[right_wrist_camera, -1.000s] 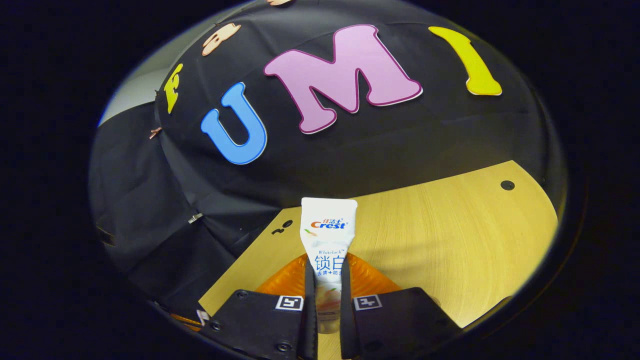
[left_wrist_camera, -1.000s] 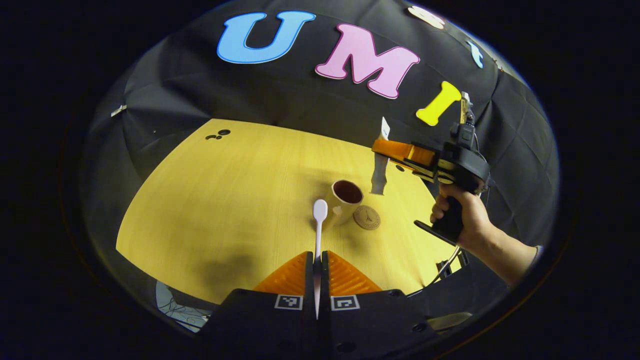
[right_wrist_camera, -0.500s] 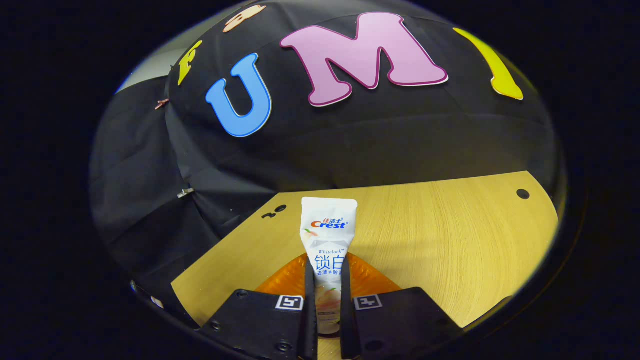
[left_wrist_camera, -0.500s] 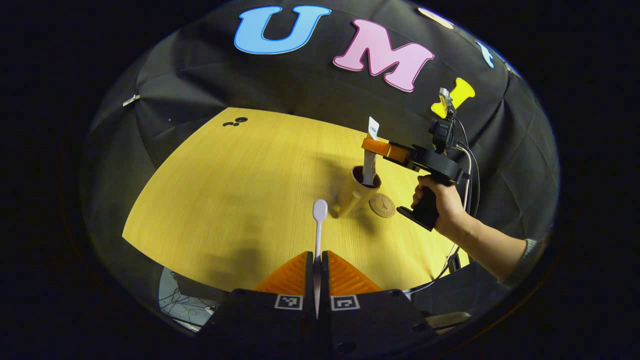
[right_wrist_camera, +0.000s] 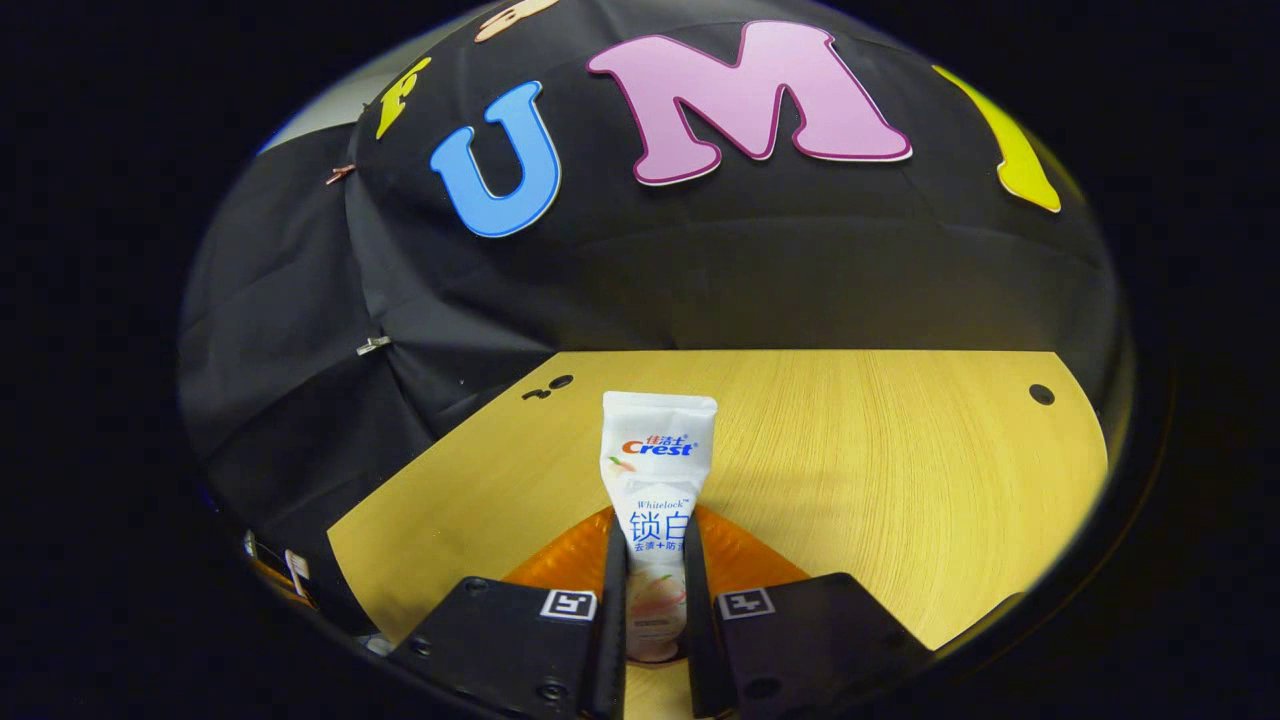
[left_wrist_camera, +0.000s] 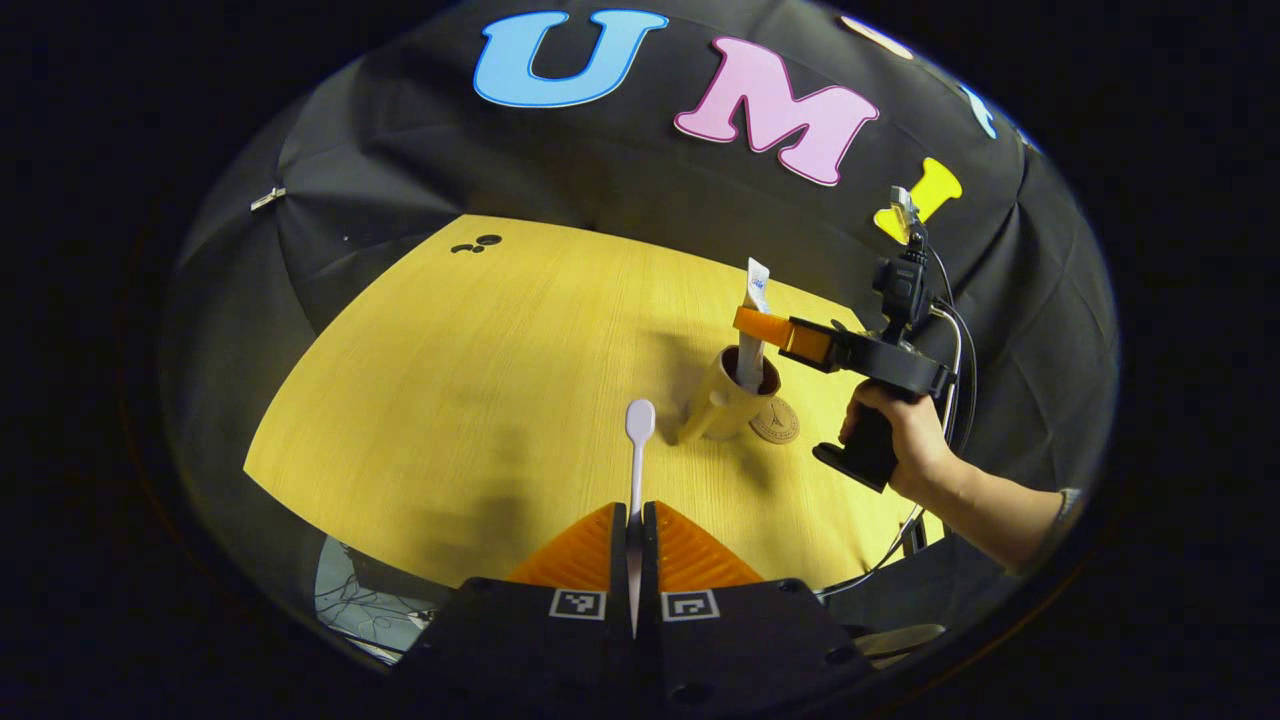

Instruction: Put the toothbrush and toothpaste on the desktop into the cup, then pick up the cup and place it on the coaster on the desktop.

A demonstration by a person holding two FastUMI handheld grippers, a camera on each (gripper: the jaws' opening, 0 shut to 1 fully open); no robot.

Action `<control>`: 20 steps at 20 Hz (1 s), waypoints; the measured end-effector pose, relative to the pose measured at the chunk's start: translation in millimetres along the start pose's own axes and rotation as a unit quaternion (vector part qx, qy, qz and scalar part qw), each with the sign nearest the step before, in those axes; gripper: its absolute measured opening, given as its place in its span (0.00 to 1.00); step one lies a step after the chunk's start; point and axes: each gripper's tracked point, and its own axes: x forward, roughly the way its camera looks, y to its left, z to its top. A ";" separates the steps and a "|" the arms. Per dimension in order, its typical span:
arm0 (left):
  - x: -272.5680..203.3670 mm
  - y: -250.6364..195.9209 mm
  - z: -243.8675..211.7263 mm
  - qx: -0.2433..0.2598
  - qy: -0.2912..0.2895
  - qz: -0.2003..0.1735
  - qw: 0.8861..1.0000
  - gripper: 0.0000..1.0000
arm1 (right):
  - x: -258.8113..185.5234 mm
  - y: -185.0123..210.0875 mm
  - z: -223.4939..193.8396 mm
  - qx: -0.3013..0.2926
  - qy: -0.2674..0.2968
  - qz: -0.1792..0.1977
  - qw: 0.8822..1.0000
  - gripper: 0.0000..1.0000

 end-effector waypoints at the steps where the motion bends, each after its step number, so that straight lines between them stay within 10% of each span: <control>1: 1.5 -1.6 -0.6 -0.002 0.001 0.002 1.000 0.06 | -2.0 -1.6 -2.2 0.000 0.004 0.000 1.000 0.30; 4: 2.0 -6.2 -1.3 -0.007 0.000 0.008 1.000 0.06 | -6.9 0.1 -10.3 0.005 0.017 0.013 1.000 0.21; 5: 2.9 -7.8 -2.7 -0.009 0.000 0.011 1.000 0.06 | -8.4 -0.3 -12.1 0.004 0.020 0.015 1.000 0.35; 8: 2.4 -15.6 -3.9 -0.016 -0.003 0.016 1.000 0.06 | -14.3 1.8 -21.7 0.001 0.034 0.023 0.999 0.27; 11: 1.9 -23.6 -3.9 -0.022 -0.008 0.022 0.999 0.06 | -22.9 3.5 -23.4 -0.001 0.039 0.034 0.999 0.52; 20: 19.0 -68.2 49.0 -0.008 -0.058 -0.001 0.998 0.06 | -82.2 -10.0 2.7 0.061 0.020 0.036 0.997 0.54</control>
